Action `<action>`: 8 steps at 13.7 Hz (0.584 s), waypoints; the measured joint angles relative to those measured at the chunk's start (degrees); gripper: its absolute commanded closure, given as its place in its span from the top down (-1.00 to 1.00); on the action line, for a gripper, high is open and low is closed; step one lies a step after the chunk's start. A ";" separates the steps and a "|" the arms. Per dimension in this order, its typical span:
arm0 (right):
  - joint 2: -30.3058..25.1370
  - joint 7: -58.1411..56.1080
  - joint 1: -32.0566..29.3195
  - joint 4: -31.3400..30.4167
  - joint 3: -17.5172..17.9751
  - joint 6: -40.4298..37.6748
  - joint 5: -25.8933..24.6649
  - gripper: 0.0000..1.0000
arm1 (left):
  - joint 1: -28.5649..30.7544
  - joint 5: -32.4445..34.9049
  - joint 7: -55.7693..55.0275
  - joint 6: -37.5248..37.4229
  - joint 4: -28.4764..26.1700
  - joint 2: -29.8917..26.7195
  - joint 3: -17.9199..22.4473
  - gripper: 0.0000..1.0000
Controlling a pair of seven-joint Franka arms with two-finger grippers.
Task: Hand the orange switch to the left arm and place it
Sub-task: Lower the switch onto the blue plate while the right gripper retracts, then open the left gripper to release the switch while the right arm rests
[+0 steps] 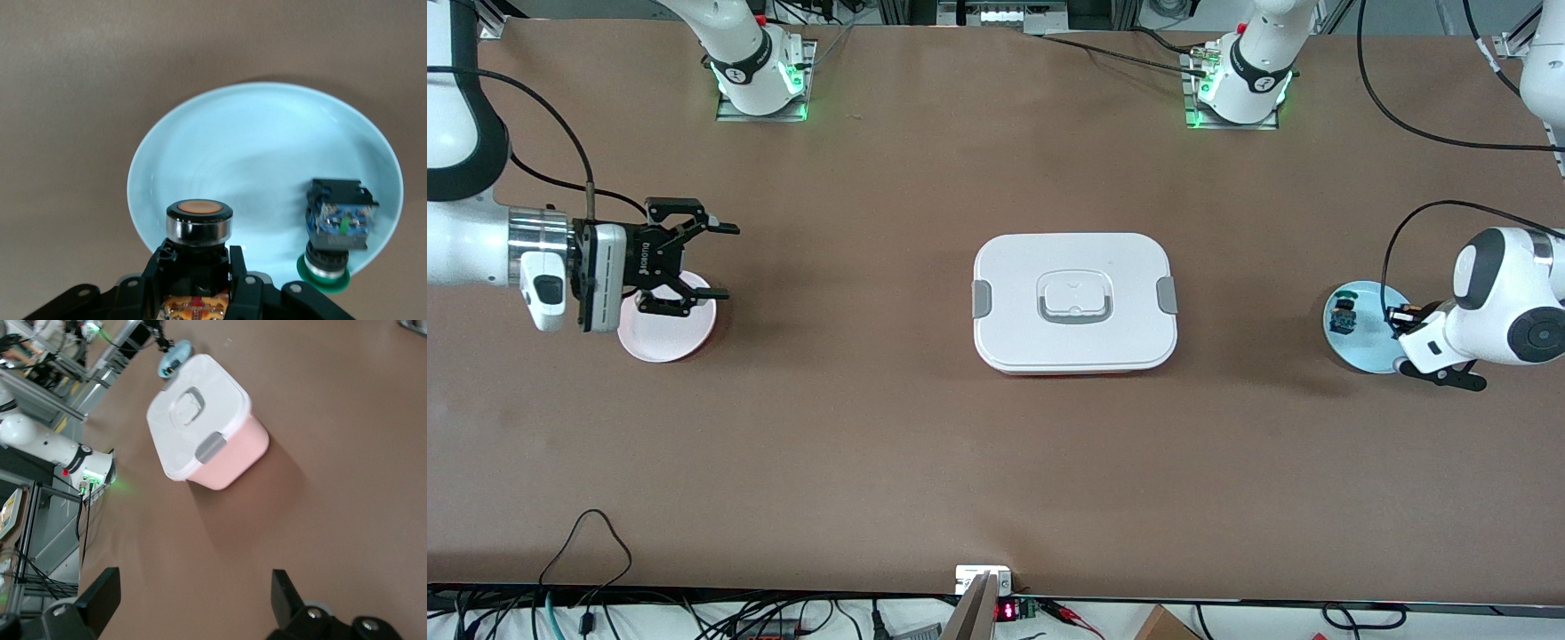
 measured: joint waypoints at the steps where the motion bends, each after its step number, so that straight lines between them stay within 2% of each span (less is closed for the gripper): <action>1: -0.06 4.56 0.03 0.29 -0.04 -0.03 -3.34 1.00 | -0.03 0.35 0.00 0.04 0.88 1.04 -0.03 -0.90; 3: -0.06 14.50 0.22 0.98 -0.04 -0.51 -10.30 1.00 | -0.09 1.23 0.00 0.23 2.28 2.93 -0.07 -0.88; 4: -0.10 19.65 0.34 1.60 -0.03 -1.92 -13.53 1.00 | -0.13 1.60 0.00 1.11 2.79 3.76 -0.09 -0.73; 6: -0.49 27.88 0.61 2.89 -0.01 -3.86 -20.27 1.00 | -0.25 1.87 0.00 2.95 3.44 5.00 -0.11 -0.31; 7: -0.74 30.86 0.77 3.65 0.04 -4.78 -23.70 1.00 | -0.34 1.88 0.00 3.20 3.61 5.37 -0.11 -0.02; 8: -0.89 33.69 0.99 4.45 0.17 -5.52 -26.86 1.00 | -0.41 1.88 0.00 3.28 3.73 5.58 -0.13 0.38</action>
